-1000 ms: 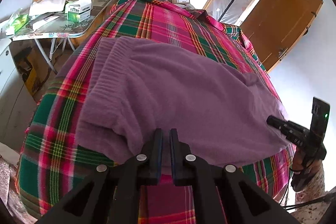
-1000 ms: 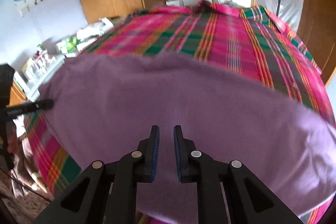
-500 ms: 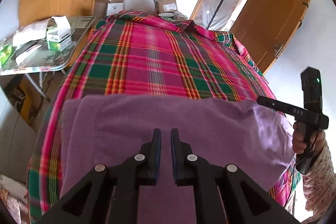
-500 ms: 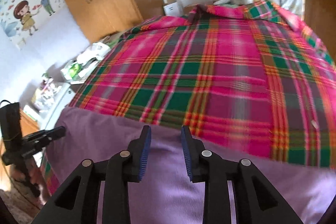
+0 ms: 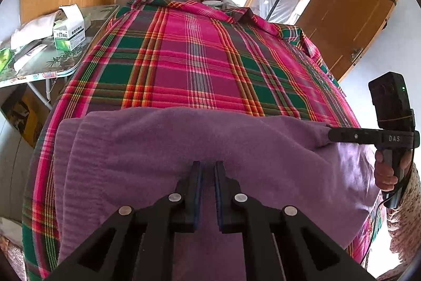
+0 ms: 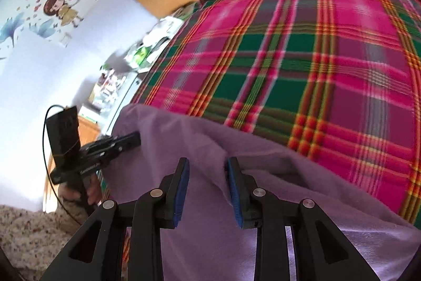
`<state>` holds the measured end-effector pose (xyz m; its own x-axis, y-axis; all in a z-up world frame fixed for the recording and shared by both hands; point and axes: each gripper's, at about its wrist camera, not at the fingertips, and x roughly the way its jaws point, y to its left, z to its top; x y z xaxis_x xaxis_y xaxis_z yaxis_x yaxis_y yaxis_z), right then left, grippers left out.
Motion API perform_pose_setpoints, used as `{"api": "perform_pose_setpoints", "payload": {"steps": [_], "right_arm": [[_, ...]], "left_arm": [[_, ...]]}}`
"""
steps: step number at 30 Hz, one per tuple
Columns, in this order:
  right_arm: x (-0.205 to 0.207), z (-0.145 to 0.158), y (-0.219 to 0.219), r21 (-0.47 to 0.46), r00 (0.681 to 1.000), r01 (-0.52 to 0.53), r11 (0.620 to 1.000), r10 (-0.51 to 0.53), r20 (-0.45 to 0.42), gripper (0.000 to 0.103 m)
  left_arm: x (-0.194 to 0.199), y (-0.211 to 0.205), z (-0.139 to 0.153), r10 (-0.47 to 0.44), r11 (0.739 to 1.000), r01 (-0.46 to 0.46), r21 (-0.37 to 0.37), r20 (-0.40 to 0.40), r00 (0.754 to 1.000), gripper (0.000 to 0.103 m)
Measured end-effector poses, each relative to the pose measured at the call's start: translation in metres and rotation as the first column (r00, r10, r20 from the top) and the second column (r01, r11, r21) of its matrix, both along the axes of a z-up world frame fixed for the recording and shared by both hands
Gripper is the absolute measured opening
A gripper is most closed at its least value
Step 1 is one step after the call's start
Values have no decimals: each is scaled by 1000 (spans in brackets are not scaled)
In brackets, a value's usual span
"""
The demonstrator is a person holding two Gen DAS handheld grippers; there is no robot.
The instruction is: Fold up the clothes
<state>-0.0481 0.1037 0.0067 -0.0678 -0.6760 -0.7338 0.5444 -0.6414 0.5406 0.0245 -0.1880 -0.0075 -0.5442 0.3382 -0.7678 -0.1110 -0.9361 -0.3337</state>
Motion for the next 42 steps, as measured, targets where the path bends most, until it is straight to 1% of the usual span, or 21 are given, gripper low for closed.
{"api": "perform_pose_setpoints", "payload": {"steps": [6,12,19,25,26,29,32,37,39,40,41,42], "right_arm": [[13,-5,-4,3,998,-49,999,48,32,32],[15,-12,-1,-33,996,-47,998,50,76,32],[8,-15,-8,-34,996,-36,999,39,86,33],[9,-11,-9,31,997,-40,999,38,61,33],[9,-10,-10,41,998,-40,998,38,57,31],[9,-8,-10,73,998,-41,996,38,44,31],[9,-1,-9,96,999,-39,995,38,9,31],[6,9,3,57,1000,-15,998,16,-26,31],[3,15,9,79,995,24,997,-16,-98,31],[2,18,10,111,988,38,993,-21,-150,31],[4,22,9,173,973,56,983,-15,-231,31],[7,24,5,228,955,50,972,20,-296,31]], "left_arm": [[0,-1,-1,5,1000,-5,8,0,1000,9],[-1,-1,-1,6,1000,-6,7,2,1000,9],[-1,1,-1,13,1000,-13,5,3,1000,9],[-1,4,0,9,1000,-9,-15,5,1000,9],[0,4,0,8,1000,-8,-18,5,1000,9],[1,4,0,7,1000,-7,-18,6,1000,9],[1,5,6,6,1000,-6,-6,0,1000,9],[1,21,27,-68,998,68,-9,-69,995,9],[-5,31,29,-101,995,101,-2,-70,992,9],[-9,37,29,-118,993,118,-1,-64,991,9],[-13,43,29,-135,991,135,-1,-58,989,9],[-16,50,29,-154,988,154,4,-51,987,9]]}}
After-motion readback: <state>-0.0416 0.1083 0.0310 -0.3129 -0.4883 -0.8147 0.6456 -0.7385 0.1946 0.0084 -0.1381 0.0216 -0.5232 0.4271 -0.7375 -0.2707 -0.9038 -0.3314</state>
